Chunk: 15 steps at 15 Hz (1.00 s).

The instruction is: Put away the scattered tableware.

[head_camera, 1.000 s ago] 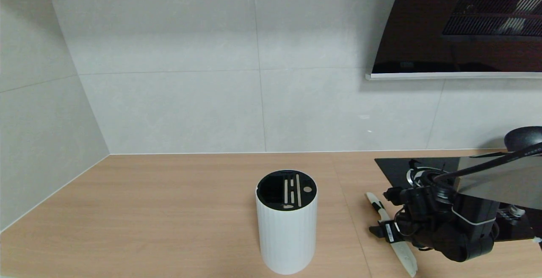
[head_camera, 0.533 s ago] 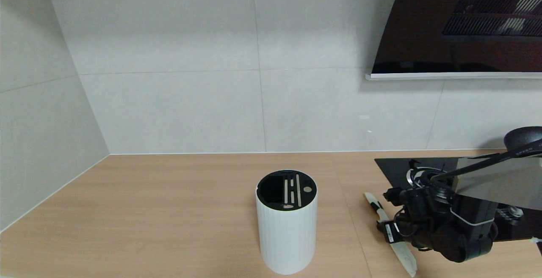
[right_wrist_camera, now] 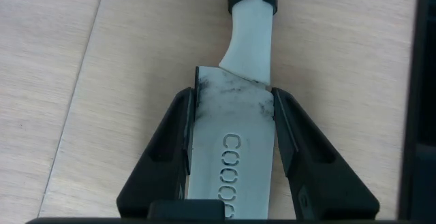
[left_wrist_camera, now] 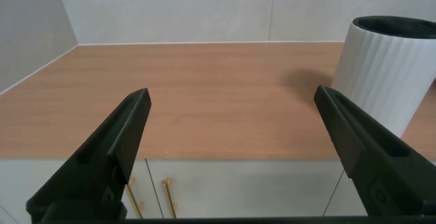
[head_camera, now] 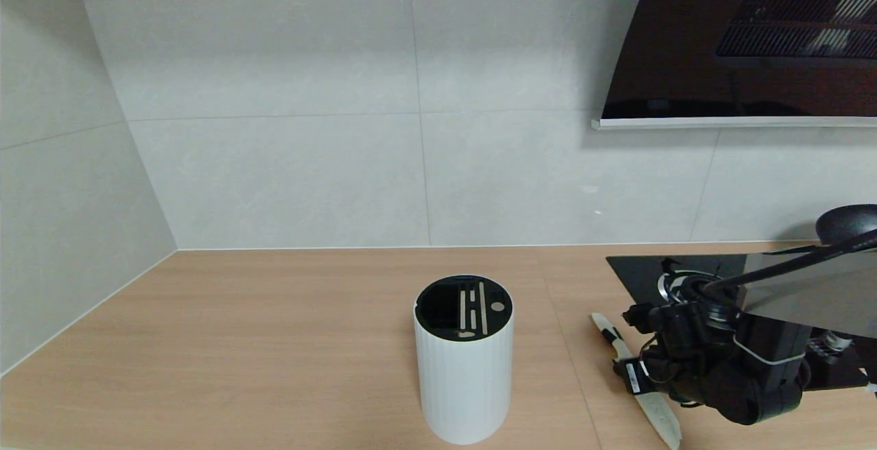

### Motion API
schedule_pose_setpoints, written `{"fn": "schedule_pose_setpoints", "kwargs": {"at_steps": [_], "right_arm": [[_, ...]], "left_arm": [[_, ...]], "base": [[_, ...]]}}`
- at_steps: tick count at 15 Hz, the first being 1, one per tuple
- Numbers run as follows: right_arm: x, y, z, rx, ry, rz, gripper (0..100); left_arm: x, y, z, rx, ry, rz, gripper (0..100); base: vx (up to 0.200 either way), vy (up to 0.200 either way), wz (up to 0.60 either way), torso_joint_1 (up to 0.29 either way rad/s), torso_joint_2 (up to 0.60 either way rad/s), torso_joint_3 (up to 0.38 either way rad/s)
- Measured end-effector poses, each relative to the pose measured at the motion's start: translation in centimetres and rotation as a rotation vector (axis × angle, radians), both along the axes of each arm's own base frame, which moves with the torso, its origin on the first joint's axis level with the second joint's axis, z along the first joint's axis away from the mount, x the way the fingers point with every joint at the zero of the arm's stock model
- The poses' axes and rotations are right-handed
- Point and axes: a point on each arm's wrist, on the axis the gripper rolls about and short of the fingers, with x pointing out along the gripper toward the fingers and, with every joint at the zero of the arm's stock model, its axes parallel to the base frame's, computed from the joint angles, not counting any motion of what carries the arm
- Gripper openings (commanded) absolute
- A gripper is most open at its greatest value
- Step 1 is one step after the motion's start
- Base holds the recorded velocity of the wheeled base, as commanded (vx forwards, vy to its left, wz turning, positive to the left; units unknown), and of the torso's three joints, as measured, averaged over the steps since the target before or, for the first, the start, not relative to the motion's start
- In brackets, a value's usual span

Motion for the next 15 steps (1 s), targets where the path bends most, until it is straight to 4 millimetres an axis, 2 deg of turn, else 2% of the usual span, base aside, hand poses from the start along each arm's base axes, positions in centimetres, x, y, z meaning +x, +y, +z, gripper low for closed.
{"fn": "schedule_pose_setpoints", "kwargs": {"at_steps": [4,8,12,15], "right_arm": [[-1.3,-0.2,4.1,0.020,-0.096,0.004,0],[-2.5,0.8,8.6,0.045,-0.228,0.035,0],[-1.9,3.1,15.3,0.084,-0.418,0.065,0],[-2.2,6.1,21.1,0.137,-0.527,0.128,0]], "left_arm": [[0.0,0.0,0.4,0.000,-0.037,0.018,100],[-0.2,-0.1,1.0,0.000,-0.055,-0.033,100],[-0.7,-0.4,5.6,0.002,0.008,-0.199,100],[2.4,-0.6,10.2,-0.006,0.144,-0.300,100]], "base": [[0.000,0.000,0.00,0.000,0.00,0.000],[0.000,0.000,0.00,0.000,0.00,0.000],[0.000,0.000,0.00,0.000,0.00,0.000],[0.000,0.000,0.00,0.000,0.00,0.000]]}}
